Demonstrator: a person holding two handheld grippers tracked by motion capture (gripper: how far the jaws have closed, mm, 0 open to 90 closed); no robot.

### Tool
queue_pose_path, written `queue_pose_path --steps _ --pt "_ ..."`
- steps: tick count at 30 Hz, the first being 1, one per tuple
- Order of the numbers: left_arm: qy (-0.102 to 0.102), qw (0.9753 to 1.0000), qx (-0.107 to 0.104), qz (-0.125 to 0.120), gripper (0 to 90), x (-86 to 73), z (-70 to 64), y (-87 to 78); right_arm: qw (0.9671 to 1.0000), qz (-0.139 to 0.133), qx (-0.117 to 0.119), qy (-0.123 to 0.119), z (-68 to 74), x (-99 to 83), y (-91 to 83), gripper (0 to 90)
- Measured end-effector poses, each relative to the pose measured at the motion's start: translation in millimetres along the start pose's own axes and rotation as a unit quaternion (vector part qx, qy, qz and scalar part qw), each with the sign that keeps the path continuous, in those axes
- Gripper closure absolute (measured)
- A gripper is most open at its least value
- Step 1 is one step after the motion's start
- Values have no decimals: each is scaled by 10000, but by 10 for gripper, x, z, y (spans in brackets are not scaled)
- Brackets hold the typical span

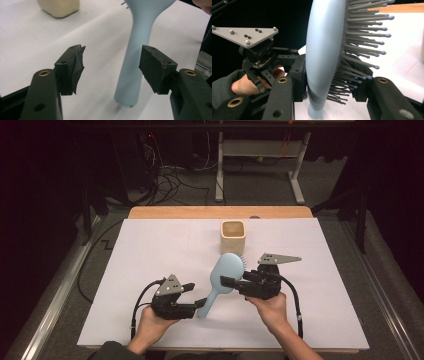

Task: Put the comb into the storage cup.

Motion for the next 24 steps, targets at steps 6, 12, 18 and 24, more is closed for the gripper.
queue_pose_path --steps 6,12,18,24 --pt "-74 9998 113 -127 340 -25 71 -81 10000 1 -71 8 -35 5 -71 563" --pt "-125 9988 394 -253 327 -78 167 -154 9999 -33 -163 20 -87 22 -170 563" --pt "-225 9974 569 -387 325 -129 263 -246 9997 -19 -252 15 -119 24 -254 562" --pt "-271 9958 716 -497 325 -181 355 -349 9995 -28 -300 18 -136 24 -318 562"
Point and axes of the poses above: each handheld gripper's, and its own axes: y roughly forward along the jaws, x roughly out of its top, z roughly to its left, the point moved 7 cm from there along y, roughly forward along the jaws
